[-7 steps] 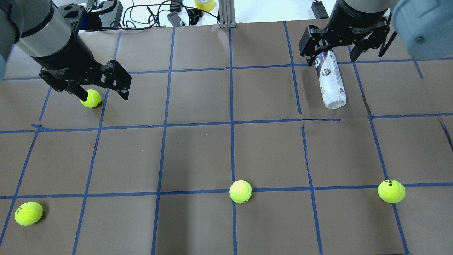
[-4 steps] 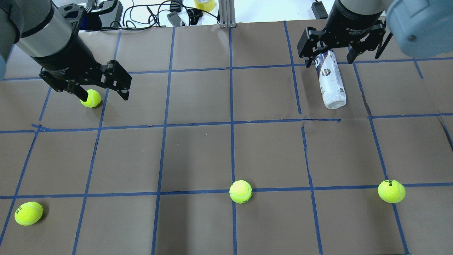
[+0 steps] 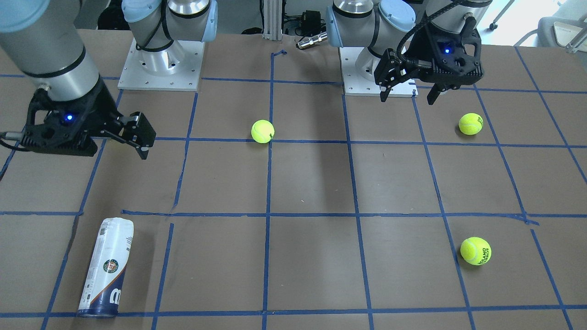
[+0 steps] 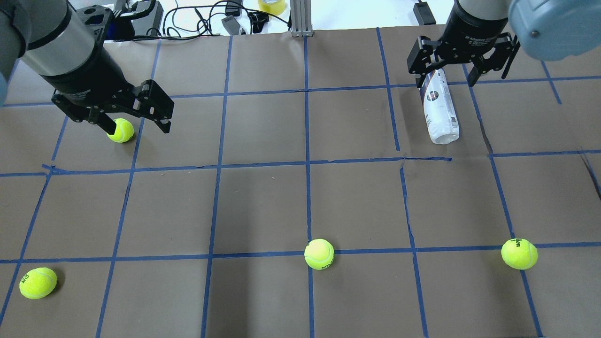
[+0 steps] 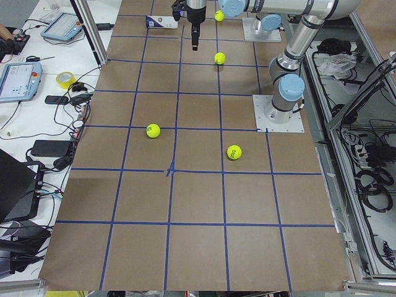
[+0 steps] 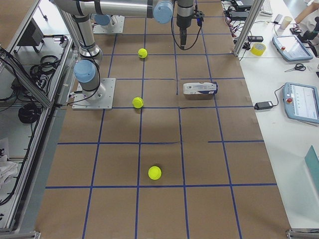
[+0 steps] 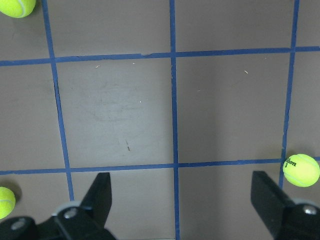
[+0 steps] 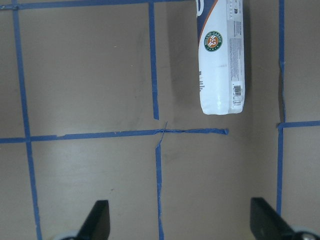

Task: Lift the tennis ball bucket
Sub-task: 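Lower the right gripper onto the tennis ball can and grasp it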

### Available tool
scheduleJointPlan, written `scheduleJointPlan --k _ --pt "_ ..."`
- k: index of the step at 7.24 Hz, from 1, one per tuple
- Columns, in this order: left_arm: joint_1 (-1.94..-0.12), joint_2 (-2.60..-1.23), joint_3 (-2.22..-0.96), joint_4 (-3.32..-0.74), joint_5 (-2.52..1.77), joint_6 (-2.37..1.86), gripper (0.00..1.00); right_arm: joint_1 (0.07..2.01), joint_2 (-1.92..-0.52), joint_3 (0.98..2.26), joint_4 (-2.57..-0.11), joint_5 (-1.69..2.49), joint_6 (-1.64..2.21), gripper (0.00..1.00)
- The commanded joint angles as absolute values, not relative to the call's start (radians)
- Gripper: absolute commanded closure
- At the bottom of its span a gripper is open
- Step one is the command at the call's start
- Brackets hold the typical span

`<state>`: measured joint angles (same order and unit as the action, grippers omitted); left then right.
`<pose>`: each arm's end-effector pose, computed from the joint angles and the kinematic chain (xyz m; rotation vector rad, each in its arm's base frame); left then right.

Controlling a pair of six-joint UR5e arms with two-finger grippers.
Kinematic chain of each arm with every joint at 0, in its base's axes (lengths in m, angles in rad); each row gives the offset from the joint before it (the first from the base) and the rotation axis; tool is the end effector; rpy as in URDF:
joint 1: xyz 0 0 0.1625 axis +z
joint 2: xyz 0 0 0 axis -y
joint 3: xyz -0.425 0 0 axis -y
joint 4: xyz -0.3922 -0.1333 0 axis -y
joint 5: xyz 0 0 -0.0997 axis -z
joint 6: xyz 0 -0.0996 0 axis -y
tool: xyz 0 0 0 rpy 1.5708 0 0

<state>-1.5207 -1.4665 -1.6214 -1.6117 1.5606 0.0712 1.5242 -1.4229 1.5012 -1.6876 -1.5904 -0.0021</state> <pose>-0.1117 -0.4545 0.5079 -0.0332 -3.1319 0.0210 0.1053 -0.5626 0.4565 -0.0700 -3.1197 0.0593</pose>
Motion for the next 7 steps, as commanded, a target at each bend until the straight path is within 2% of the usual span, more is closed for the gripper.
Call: scheduleJointPlan --k 1,4,7 --pt "-1.516 -1.466 -1.621 -1.611 1.565 0.071 0.0 1.49 -1.295 1.496 -1.811 -1.604 -0.054 0.0" --pt "-1.516 -1.465 -1.621 -1.615 1.569 0.071 0.0 1.454 -1.125 1.483 -1.991 -1.605 -0.058 0.0" --pt "-1.516 -1.463 -1.621 -1.617 1.571 0.072 0.0 1.421 -1.007 1.43 -2.031 -1.601 -0.124 0.0"
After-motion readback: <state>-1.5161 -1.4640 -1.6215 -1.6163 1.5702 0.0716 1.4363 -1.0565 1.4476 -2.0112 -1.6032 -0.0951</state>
